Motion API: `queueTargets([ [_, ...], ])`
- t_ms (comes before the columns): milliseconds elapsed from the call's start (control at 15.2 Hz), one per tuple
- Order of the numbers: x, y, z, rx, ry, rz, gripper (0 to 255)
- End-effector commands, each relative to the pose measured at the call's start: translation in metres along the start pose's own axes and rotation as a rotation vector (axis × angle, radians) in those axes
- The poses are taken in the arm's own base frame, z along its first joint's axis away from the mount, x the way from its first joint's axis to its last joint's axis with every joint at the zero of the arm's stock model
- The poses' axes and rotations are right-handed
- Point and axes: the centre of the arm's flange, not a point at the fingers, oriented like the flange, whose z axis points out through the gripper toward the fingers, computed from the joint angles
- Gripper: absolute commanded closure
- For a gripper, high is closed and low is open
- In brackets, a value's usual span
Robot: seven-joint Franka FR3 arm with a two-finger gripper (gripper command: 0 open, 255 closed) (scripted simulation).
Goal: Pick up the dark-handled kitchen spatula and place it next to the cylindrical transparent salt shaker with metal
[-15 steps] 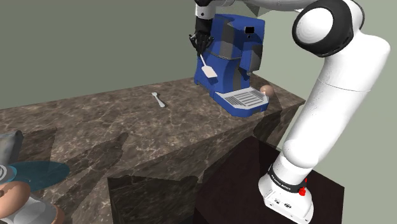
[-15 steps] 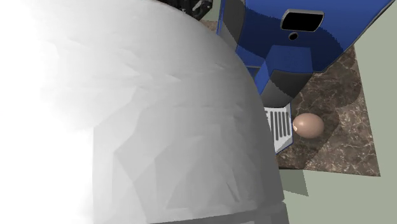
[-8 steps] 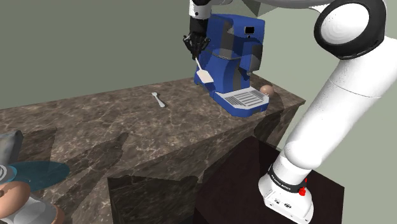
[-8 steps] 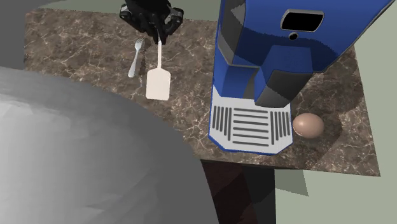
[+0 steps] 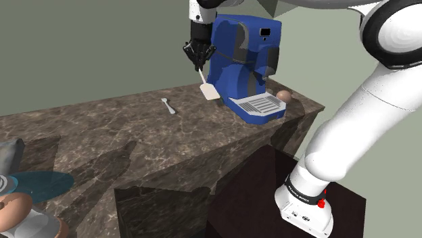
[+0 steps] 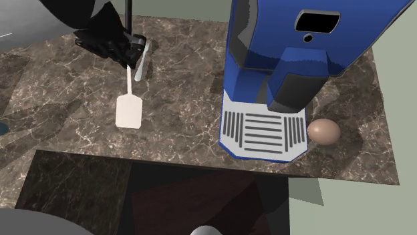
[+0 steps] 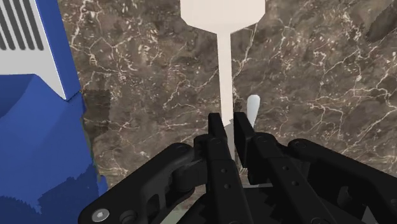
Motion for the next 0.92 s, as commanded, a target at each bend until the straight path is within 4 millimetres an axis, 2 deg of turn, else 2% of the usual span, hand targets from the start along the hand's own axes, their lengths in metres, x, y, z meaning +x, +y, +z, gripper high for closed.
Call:
queueTargets([
  [0, -0.017, -0.023, -0.002, 0.000, 0.000, 0.001, 255],
  [858, -0.129, -0.154, -0.010, 0.000, 0.000, 0.001, 255],
])
